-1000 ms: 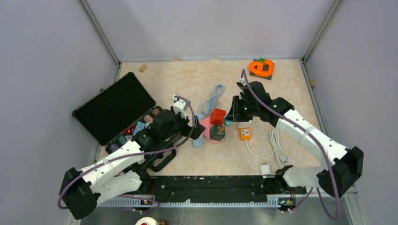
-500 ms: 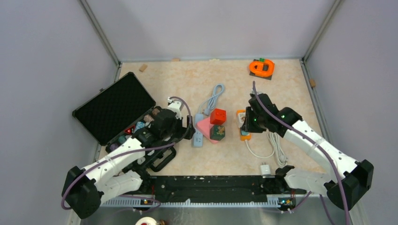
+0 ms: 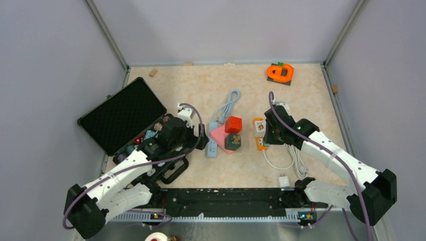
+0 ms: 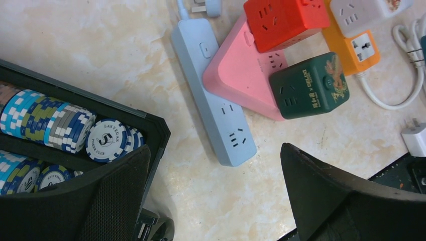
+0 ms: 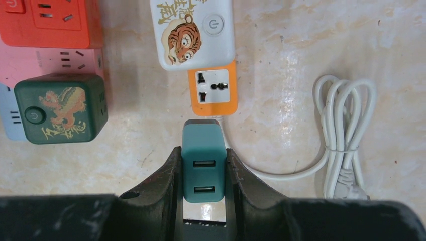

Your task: Insert the plug

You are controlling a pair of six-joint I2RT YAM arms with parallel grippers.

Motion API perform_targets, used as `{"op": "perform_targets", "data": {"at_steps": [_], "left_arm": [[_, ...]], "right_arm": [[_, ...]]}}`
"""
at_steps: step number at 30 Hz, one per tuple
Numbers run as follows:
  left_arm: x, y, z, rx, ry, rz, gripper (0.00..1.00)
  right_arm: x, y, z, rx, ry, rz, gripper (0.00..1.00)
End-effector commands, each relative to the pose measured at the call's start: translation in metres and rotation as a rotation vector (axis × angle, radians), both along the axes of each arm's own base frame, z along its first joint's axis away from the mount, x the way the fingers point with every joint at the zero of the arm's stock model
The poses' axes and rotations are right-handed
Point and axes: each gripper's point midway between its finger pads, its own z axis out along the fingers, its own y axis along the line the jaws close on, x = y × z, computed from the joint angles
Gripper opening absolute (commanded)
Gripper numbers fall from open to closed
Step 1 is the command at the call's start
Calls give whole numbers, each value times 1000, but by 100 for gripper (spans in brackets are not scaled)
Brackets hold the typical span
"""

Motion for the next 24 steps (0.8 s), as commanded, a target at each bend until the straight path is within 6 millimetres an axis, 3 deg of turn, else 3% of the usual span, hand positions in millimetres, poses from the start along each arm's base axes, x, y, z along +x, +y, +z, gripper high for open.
{"op": "perform_targets", "data": {"at_steps": [1,24], "left_arm": [[10,-9,39,-75,-106,-22,99],[4,-17,39,-83,-106,-92,99]], "right_arm": [[22,5,2,-11,-76,-12,0],[40,11,-50,-98,-28,8,0]]}}
